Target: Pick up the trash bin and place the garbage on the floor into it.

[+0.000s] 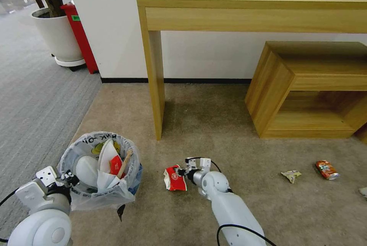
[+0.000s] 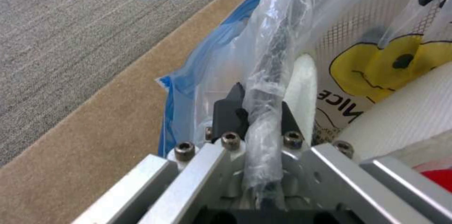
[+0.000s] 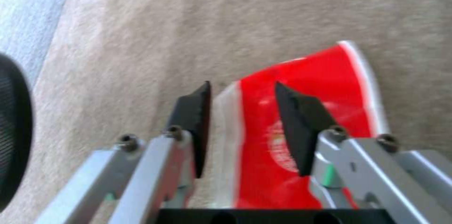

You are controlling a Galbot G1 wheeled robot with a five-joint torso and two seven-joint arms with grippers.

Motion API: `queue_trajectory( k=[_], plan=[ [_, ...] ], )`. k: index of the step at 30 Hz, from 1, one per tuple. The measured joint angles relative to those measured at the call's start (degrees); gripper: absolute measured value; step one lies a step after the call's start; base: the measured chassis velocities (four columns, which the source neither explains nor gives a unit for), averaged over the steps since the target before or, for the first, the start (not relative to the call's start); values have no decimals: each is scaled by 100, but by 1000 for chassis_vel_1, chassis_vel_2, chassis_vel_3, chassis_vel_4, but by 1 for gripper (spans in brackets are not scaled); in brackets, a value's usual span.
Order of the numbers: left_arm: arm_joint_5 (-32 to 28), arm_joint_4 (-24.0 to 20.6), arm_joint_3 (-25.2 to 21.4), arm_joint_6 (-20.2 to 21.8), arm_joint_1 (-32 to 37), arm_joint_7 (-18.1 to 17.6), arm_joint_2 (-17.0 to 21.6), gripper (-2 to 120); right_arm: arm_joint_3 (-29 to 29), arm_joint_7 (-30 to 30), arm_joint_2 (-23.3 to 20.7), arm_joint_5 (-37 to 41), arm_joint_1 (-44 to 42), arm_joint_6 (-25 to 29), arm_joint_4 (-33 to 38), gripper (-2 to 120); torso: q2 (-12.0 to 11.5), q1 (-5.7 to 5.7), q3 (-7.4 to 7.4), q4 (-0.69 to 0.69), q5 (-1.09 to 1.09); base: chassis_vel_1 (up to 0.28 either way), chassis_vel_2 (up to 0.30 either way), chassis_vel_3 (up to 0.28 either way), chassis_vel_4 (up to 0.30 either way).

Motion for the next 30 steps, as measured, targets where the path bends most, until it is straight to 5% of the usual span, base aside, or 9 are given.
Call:
queue_trajectory(
  k=[7, 17, 24, 30],
  plan=[
    [0, 0, -18, 0, 9, -1, 13, 0, -435, 384, 19, 2, -116, -265, 402, 69, 0, 0, 0, 0, -1, 0, 0, 0, 0],
    [-1, 6, -33, 0, 19, -1, 33, 0, -515, 712, 192, -76, -23, -395, 69, 99, 0, 0, 0, 0, 0, 0, 0, 0, 0],
    [-3, 19, -45, 0, 22, -1, 42, 0, -509, 735, 200, -193, 71, -339, -215, 95, 0, 0, 0, 0, 0, 0, 0, 0, 0],
    [-3, 42, -46, -8, 18, 1, 38, 0, -449, 779, 206, -327, 207, -304, -533, 74, 0, 0, 0, 0, 0, 0, 0, 0, 0]
  ],
)
